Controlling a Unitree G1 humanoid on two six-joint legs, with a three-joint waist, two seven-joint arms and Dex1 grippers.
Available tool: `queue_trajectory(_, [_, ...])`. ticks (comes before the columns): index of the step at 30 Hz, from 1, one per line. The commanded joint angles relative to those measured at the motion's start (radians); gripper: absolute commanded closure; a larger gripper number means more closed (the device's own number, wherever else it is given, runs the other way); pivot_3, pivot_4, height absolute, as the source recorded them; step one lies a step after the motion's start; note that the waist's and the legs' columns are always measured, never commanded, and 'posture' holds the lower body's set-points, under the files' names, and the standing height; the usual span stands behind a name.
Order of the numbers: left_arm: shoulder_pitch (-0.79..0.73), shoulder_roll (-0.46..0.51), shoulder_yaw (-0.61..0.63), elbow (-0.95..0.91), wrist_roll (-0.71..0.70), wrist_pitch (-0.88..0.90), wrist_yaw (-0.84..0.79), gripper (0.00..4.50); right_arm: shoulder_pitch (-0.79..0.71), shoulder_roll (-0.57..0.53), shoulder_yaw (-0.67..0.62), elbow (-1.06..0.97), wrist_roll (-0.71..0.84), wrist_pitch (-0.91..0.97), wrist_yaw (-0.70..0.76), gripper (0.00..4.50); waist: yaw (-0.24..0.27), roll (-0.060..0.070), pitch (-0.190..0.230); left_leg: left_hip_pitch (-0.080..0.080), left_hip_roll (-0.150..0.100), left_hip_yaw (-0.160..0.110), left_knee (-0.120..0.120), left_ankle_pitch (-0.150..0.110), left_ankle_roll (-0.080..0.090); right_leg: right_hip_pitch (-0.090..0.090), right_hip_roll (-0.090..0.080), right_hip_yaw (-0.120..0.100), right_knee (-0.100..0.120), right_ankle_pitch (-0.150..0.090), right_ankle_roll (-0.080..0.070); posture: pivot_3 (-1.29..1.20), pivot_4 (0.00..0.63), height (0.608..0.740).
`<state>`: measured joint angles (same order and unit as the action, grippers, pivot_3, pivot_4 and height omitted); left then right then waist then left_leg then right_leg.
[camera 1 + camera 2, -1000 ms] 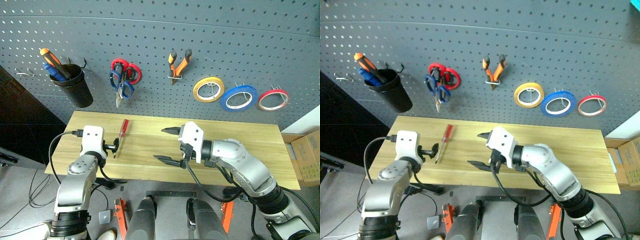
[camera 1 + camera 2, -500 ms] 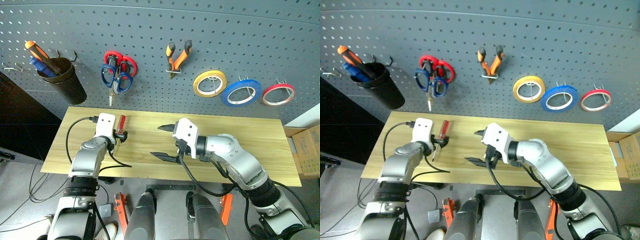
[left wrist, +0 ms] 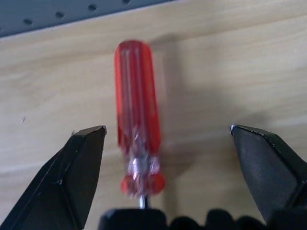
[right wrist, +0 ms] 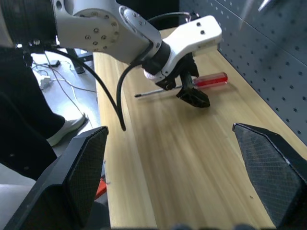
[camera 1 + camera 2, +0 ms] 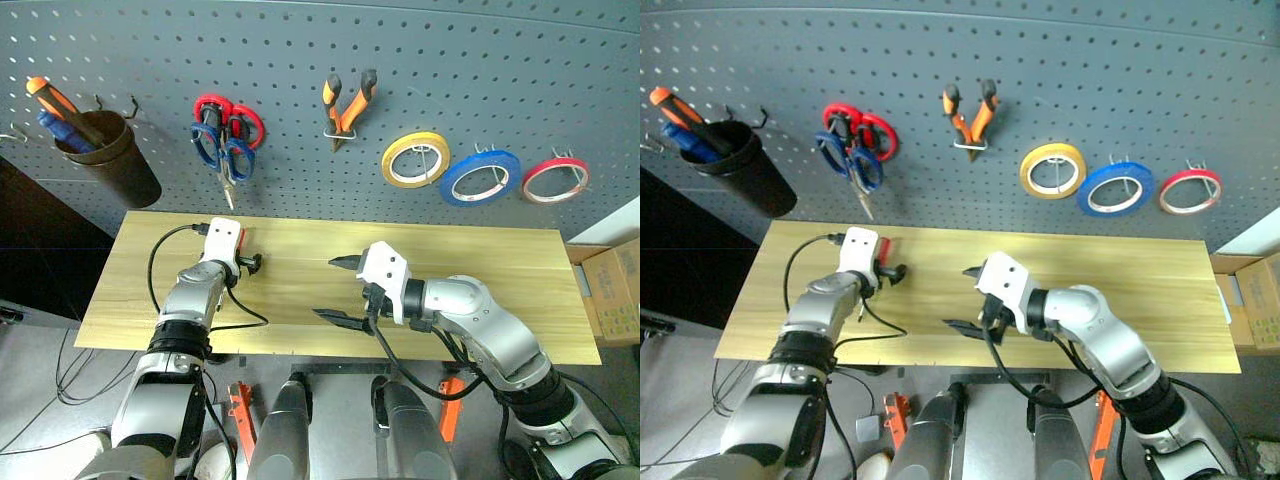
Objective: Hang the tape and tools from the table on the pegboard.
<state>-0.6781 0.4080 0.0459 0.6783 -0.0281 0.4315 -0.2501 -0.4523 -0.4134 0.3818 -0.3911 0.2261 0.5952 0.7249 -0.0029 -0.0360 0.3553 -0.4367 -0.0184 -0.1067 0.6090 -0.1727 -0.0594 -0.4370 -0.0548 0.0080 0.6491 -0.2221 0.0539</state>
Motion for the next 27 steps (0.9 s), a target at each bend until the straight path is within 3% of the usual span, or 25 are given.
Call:
queue_trajectory(1, [-0.002,0.018,-0.01,0.031,0.029,-0.005,0.003,0.05,0.005,-0.001,-0.026,-0.057,0.015,0.004,-0.003,0.0,-0.002,0.0,0.001,0.0,0.0,0.0,0.0,0.0,0.0,0.0,0.0,0.0,0.0,0.0,0.0,0.04,0.424,0.74])
queue_trajectory(4, [0.013,0.021,0.006,0.0,0.023,0.02,0.021,0.6,0.007,0.002,-0.03,-0.06,0.017,0.01,-0.009,0.0,-0.005,0.0,0.001,0.0,0.0,0.001,0.0,0.0,0.0,0.0,0.0,0.0,0.0,0.0,0.0,0.04,0.424,0.74])
queue_trajectory(13, [0.059,0.019,0.025,-0.098,0.012,0.084,0.036,3.64,-0.002,0.004,-0.042,-0.038,0.019,0.002,-0.006,0.0,-0.016,0.0,0.002,0.0,0.0,0.001,0.0,0.0,0.0,-0.001,0.0,0.001,0.0,0.0,0.0,0.05,0.416,0.74])
queue_trajectory(22, [0.086,0.015,0.031,-0.151,0.014,0.117,0.05,3.65,-0.014,0.0,-0.046,-0.016,0.012,-0.02,0.006,0.0,-0.024,0.0,0.002,0.0,0.0,0.001,-0.001,0.0,0.0,-0.001,0.0,0.001,0.0,0.0,0.0,0.05,0.399,0.74])
queue_trajectory(27, [0.181,0.008,-0.011,-0.303,0.027,0.099,0.019,3.65,0.001,0.005,-0.068,-0.027,0.044,-0.01,0.014,0.0,-0.023,0.0,0.002,0.0,0.001,0.001,-0.002,0.0,0.0,-0.001,0.0,0.001,-0.001,0.0,0.0,0.07,0.377,0.74])
